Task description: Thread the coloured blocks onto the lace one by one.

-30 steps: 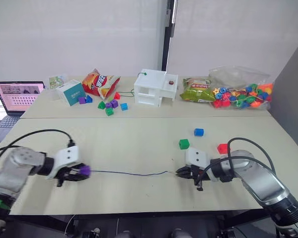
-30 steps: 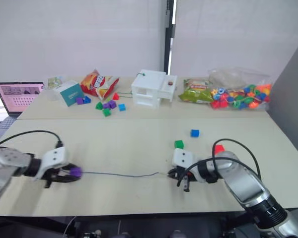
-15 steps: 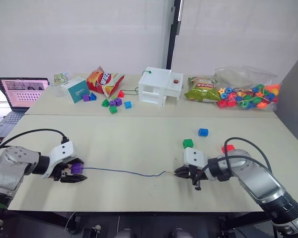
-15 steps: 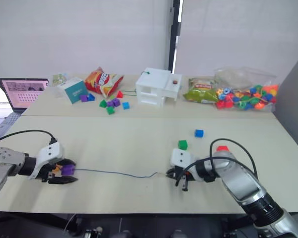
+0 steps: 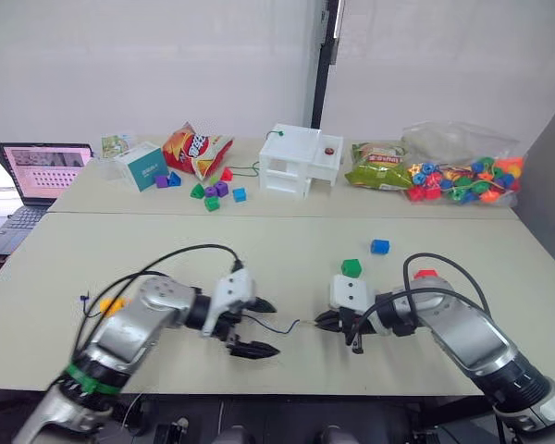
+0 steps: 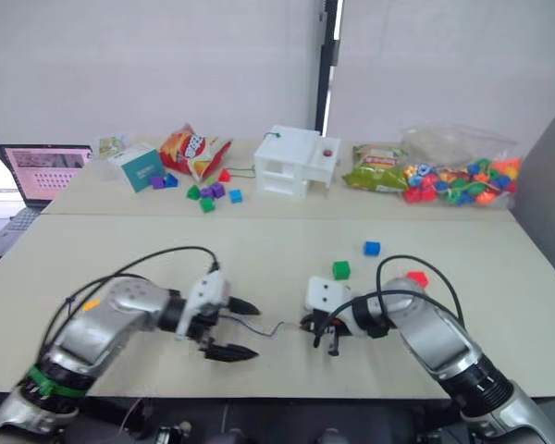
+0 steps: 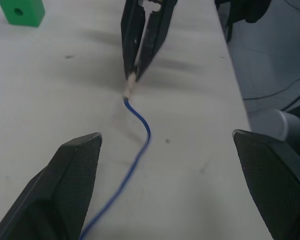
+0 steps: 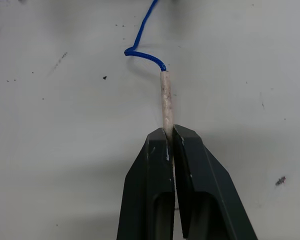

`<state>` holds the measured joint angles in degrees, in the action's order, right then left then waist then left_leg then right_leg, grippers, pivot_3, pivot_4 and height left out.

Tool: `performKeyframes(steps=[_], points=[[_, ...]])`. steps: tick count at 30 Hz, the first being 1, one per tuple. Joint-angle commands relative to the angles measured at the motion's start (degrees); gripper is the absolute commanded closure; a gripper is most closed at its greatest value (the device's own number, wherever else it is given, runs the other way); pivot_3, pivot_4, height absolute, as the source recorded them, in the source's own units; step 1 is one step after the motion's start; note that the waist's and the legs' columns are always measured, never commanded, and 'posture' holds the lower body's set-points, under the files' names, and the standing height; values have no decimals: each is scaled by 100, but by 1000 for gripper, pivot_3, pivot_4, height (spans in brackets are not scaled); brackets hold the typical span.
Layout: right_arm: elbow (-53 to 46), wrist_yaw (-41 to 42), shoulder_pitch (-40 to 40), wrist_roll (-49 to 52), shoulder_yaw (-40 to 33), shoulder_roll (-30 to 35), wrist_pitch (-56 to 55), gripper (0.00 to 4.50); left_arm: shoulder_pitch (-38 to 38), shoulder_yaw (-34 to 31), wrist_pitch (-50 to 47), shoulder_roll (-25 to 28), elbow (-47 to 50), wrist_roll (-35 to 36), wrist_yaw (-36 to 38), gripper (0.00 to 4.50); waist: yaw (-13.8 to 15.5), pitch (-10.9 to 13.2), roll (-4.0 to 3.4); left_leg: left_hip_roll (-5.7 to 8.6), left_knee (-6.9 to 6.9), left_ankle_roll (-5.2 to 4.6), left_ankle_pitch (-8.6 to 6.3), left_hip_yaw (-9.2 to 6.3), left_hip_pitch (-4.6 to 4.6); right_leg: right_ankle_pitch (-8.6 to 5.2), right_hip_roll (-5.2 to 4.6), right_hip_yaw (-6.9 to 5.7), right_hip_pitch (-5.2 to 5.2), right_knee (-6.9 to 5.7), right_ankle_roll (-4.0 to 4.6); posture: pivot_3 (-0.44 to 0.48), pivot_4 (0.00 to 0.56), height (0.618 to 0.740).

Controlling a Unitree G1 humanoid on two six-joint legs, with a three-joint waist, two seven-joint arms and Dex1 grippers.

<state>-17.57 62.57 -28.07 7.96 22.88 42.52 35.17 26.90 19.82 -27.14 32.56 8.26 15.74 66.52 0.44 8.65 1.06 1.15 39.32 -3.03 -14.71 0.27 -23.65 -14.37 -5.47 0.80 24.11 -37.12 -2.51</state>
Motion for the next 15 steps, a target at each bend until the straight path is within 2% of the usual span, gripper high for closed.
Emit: performKeyframes(steps=[1,9,10,15], points=[[-182,113,-122,-62,76,41,-84,4500,260,208,508,-275,-514,-303,-54,100,8,0,0,1,0,0,0,0,1,0,-1,1,-1,0,0,0,150,740],[-243,143,-142,-99,108,47,-48,4500,405,314,872,-541,-997,-490,66,100,8,0,0,1,3,0,0,0,-1,0,0,1,1,0,-1,0,150,740],[-248,137,-137,-100,100,47,-40,4500,409,290,870,-557,-1005,-471,70,648,10,0,0,1,4,0,0,0,-1,0,0,1,1,0,-1,0,150,740],[-251,123,-125,-105,86,45,-22,4500,453,214,829,-596,-1021,-428,78,2212,20,0,0,1,12,0,0,-2,-3,1,-1,-1,-1,0,-3,0,150,740]])
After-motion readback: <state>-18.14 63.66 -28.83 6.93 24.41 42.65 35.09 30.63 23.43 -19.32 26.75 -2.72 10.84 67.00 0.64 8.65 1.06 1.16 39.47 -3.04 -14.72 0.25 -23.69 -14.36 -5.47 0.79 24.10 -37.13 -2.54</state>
